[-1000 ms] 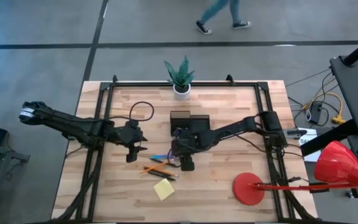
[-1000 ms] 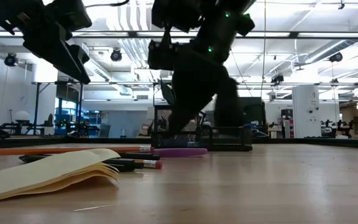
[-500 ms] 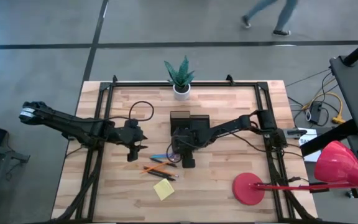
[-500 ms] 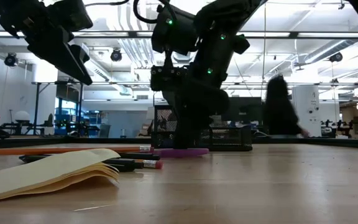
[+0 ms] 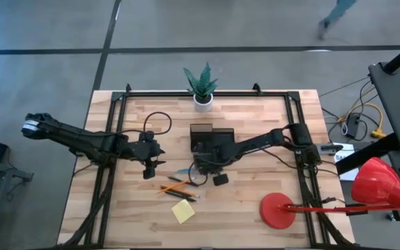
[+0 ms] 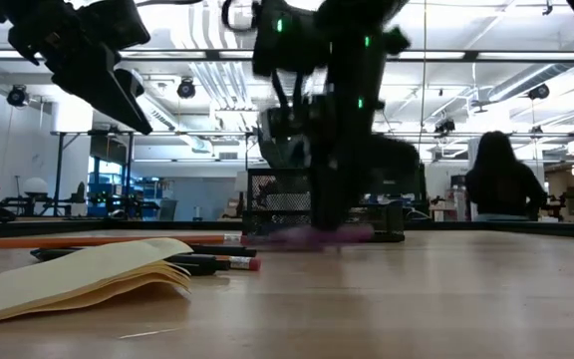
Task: Pick and place office supplies into organizer
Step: Put the purple scissors into the black organizer
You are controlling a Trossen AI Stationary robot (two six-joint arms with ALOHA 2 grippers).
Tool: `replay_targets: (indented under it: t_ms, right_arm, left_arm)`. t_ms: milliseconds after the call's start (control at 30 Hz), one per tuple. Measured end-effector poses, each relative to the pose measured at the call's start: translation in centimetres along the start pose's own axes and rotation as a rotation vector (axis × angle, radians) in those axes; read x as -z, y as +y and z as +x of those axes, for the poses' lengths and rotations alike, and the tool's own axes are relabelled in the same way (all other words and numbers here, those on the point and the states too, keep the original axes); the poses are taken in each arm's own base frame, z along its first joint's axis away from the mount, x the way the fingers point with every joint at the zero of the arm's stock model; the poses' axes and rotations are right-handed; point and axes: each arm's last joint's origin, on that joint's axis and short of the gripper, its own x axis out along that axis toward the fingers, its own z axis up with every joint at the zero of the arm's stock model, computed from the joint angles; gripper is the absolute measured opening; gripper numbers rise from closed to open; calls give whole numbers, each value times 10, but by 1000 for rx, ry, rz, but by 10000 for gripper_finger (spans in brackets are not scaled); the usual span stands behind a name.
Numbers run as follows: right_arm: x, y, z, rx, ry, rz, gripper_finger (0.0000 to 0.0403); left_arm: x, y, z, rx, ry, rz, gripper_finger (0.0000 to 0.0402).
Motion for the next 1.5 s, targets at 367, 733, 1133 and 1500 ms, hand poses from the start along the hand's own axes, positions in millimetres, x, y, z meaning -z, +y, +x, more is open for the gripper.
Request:
replay_targets:
  t_ms: [367,733,1133,1500]
  right_arm:
    - [6,-5,-100,402,178,-113,50]
    - [22,-37,-114,889,520,-360,51]
    - [39,-49,-121,808,671,-491,50]
    - [32,-58,-86,755,699,-539,50]
  left_arm:
    - [-2,1,-1,-27,-25,-5,173]
    - [-3,1,-3,-24,-35,-18,173]
    - [-2,1,-2,-23,-32,-68,173]
    - [-8,0,-2,-11,-94,-85,173]
